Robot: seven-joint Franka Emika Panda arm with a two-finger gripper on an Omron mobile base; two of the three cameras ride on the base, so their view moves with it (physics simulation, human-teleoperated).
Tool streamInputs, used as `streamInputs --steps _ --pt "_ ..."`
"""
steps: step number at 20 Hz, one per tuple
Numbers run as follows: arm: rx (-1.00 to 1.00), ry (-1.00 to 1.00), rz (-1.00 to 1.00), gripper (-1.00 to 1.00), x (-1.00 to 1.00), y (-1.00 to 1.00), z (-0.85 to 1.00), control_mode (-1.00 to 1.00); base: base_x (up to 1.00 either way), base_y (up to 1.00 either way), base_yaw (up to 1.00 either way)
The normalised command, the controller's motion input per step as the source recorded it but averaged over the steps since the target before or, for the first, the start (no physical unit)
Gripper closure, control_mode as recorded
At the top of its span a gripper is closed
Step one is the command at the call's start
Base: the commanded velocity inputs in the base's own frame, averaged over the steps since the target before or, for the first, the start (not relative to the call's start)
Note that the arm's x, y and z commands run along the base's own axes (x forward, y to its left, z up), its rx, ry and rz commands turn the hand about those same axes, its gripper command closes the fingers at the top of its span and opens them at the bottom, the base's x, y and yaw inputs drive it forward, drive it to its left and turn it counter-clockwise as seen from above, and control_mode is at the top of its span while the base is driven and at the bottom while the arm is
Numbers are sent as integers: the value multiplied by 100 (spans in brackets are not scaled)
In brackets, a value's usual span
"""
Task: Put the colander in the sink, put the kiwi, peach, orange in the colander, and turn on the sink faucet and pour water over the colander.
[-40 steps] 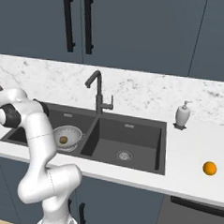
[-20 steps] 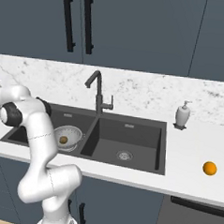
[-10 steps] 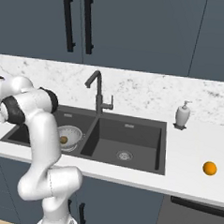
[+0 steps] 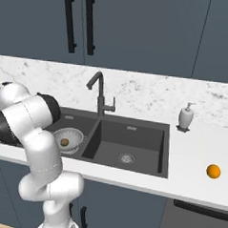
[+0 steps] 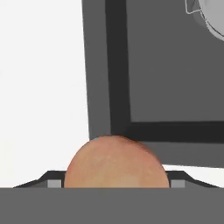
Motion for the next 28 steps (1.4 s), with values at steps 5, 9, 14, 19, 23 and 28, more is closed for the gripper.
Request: streamInputs --steps 5,9,14,19,23,28 --pt "-2 -5 -3 100 11 -98 6 -100 0 0 0" --pt "0 0 -9 100 29 -96 0 -100 0 0 0" --pt "-7 0 -8 100 59 -77 -10 -100 0 0 0" --pt "-24 -2 -11 100 74 -55 -30 -100 0 0 0" --pt "-19 0 -3 100 74 -30 -35 -100 0 0 0" --pt "-1 0 0 100 73 -7 -19 -100 0 0 0"
